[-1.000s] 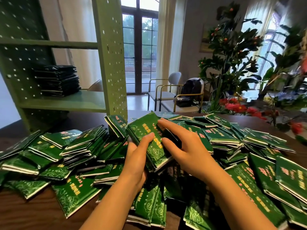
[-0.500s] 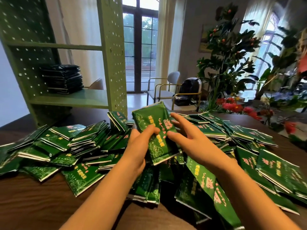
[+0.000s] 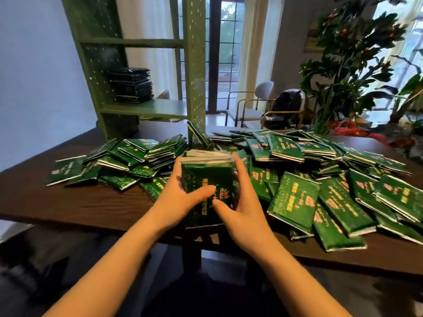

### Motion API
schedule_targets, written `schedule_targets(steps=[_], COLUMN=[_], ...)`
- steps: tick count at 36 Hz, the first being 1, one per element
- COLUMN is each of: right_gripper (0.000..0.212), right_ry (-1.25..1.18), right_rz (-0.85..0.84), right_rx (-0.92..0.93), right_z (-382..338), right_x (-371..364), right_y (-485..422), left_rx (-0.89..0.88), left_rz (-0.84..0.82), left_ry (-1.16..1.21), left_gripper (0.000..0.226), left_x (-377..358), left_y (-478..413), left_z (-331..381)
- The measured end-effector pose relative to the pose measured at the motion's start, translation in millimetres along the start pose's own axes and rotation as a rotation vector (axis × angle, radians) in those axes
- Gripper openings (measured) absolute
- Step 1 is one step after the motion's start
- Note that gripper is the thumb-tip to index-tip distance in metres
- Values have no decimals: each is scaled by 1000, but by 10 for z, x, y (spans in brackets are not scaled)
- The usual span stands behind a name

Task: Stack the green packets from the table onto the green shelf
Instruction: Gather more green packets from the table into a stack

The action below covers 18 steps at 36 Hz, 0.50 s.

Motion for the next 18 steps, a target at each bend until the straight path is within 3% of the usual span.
schedule_targets(steps=[8,18], right_gripper=[81,66], right_ry=[39,71], right_rz=[17,-76], right_rx=[2,-88], right_z=[100,39], right_x=[-211,17], right_y=[176,201], left_rx=[40,70], left_rz=[37,127], left_ry=[69,44], left_gripper=[82,49], left_x=[123,-11], left_y=[275,322], left_z=[-215,-250])
Point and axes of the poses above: each hand's wrist, its own y-axis away from the middle knuckle, its own x-axis out of the back of the hand, z = x × y, the point moved 8 cm from there along -y, towards the middle knuckle, and after that the axes turned 13 degrees about -y, right-handed, at the moved point
